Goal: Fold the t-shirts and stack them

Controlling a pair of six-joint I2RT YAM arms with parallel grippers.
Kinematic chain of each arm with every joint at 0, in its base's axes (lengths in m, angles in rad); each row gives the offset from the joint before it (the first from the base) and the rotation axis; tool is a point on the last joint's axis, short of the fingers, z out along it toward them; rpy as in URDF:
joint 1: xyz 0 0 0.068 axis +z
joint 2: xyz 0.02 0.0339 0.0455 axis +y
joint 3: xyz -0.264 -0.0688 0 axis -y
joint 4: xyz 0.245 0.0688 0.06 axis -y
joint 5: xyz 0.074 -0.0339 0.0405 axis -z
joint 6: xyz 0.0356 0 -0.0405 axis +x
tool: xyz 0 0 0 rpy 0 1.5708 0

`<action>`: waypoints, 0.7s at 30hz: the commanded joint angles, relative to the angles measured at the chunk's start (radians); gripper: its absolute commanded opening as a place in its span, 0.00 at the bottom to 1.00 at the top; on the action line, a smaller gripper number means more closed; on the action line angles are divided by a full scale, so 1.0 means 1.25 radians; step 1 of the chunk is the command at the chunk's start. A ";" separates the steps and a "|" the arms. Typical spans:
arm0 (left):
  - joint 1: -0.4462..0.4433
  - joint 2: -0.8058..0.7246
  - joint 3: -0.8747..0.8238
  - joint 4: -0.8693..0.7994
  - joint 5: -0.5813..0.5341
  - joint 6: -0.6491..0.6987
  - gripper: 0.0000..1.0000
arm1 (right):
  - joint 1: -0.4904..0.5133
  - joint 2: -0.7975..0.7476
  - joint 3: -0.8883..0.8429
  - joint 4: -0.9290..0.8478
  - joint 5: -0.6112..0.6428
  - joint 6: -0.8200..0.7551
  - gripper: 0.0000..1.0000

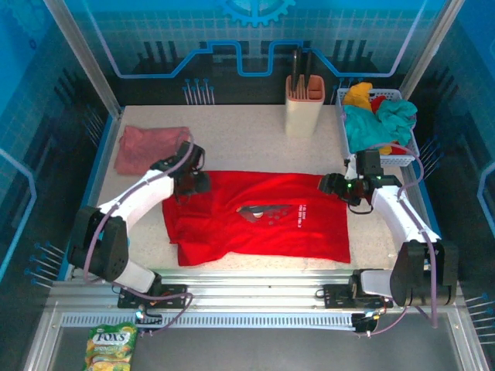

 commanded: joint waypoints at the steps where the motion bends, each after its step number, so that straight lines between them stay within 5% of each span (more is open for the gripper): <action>1: 0.079 0.063 0.027 -0.026 -0.017 0.044 0.46 | -0.007 0.010 0.003 -0.004 -0.016 -0.020 0.71; 7: 0.168 0.176 0.092 -0.001 0.000 0.065 0.44 | -0.016 0.071 0.047 0.016 -0.021 -0.035 0.71; 21: 0.180 0.254 0.163 0.026 -0.036 0.093 0.40 | -0.017 0.221 0.090 0.088 -0.057 -0.020 0.70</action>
